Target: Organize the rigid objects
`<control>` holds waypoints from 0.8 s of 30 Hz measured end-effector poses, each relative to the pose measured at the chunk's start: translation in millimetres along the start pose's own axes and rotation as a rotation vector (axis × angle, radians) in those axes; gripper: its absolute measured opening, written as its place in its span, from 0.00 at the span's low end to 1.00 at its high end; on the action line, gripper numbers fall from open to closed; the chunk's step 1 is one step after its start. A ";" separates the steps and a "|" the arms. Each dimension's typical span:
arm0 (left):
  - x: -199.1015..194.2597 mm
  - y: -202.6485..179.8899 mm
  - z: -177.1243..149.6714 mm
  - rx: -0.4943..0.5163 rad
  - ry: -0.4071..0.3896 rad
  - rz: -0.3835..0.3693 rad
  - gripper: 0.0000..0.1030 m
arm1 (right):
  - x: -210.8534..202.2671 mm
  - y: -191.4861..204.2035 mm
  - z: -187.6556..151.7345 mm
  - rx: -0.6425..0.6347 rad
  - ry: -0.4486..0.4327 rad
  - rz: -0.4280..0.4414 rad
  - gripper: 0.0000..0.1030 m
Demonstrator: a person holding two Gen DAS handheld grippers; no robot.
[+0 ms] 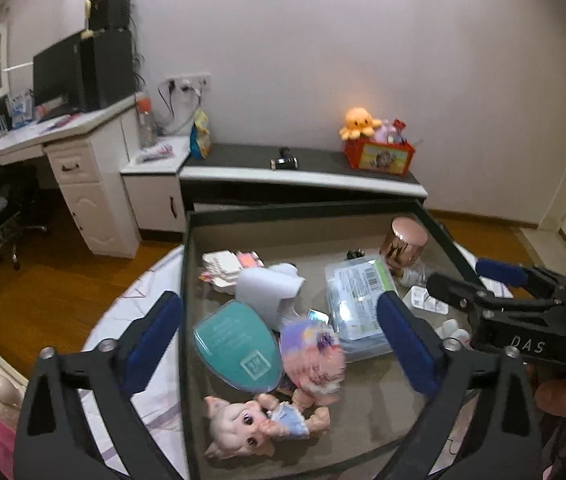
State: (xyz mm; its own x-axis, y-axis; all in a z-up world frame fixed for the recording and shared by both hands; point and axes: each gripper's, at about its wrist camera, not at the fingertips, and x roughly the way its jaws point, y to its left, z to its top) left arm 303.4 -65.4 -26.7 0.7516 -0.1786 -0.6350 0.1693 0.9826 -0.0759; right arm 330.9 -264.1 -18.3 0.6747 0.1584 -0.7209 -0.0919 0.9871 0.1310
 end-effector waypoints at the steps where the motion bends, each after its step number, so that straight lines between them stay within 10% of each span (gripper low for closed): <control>1: -5.4 1.8 0.0 -0.005 -0.005 0.007 1.00 | -3.6 0.8 -1.2 0.007 -0.004 -0.014 0.87; 4: -24.7 7.3 -1.4 -0.013 -0.026 0.024 1.00 | -22.3 -0.3 -5.4 0.039 -0.038 -0.029 1.00; 24: -194.2 4.4 -40.5 0.013 -0.189 0.041 1.00 | -194.2 36.9 -76.2 0.065 -0.256 -0.042 1.00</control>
State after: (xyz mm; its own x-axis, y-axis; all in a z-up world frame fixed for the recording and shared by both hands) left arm 132.4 -24.4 65.2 0.8642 -0.1460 -0.4815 0.1432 0.9888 -0.0427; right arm 140.7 -256.8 74.7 0.8411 0.0989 -0.5318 -0.0184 0.9878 0.1546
